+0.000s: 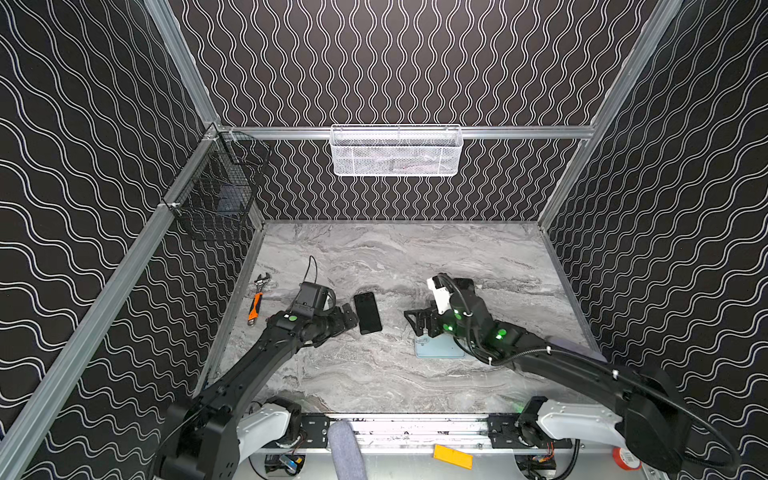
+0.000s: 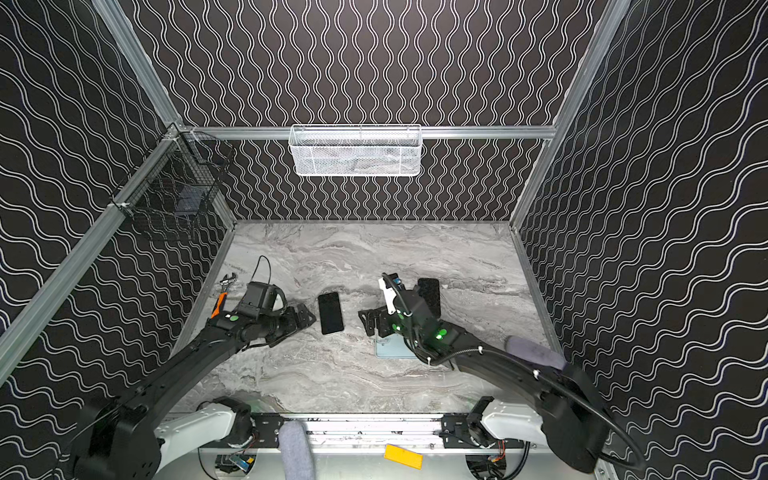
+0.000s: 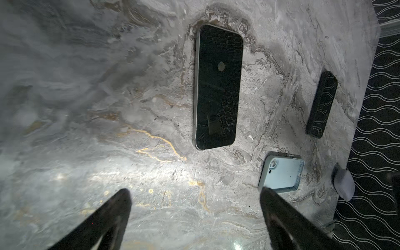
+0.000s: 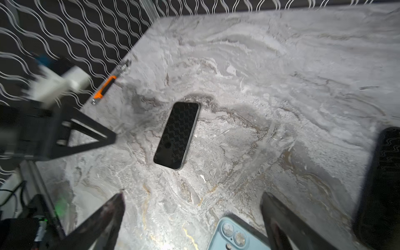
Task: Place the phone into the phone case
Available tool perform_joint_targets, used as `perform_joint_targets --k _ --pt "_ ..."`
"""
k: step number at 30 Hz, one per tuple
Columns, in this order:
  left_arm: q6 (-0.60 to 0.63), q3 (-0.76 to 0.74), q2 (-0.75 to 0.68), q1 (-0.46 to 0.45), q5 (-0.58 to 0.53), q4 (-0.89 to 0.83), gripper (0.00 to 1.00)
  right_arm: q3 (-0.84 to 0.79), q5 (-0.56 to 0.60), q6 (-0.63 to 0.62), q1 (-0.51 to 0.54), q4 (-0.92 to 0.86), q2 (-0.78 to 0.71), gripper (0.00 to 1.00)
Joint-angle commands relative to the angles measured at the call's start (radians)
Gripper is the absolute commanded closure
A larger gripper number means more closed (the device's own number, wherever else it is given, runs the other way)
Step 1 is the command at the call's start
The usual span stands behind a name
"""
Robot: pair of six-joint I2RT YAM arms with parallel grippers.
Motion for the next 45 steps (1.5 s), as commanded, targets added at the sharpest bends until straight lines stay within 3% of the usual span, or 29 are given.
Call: perform_joint_targets --k 1,12,27,35,40,45 --pt "-0.020 -0.001 0.051 -0.017 0.050 0.132 0.03 -0.036 0.052 0.058 -0.002 0.011 -0.091 0.01" --pt "-0.098 -0.012 0.247 -0.105 0.049 0.257 0.07 -0.087 0.163 0.038 -0.005 -0.083 -0.315 0.01" --pt "-0.210 0.017 0.397 -0.225 0.044 0.424 0.08 -0.092 0.178 0.033 -0.006 -0.088 -0.312 0.01" --pt "-0.241 0.182 0.571 -0.311 0.036 0.497 0.08 -0.103 0.201 0.051 -0.014 -0.087 -0.316 0.01" --pt "-0.231 0.318 0.692 -0.319 0.076 0.546 0.08 -0.107 0.209 0.071 -0.022 -0.103 -0.350 0.01" --pt "-0.166 0.433 0.658 -0.316 0.101 0.440 0.02 -0.101 0.227 0.087 -0.029 -0.148 -0.381 0.01"
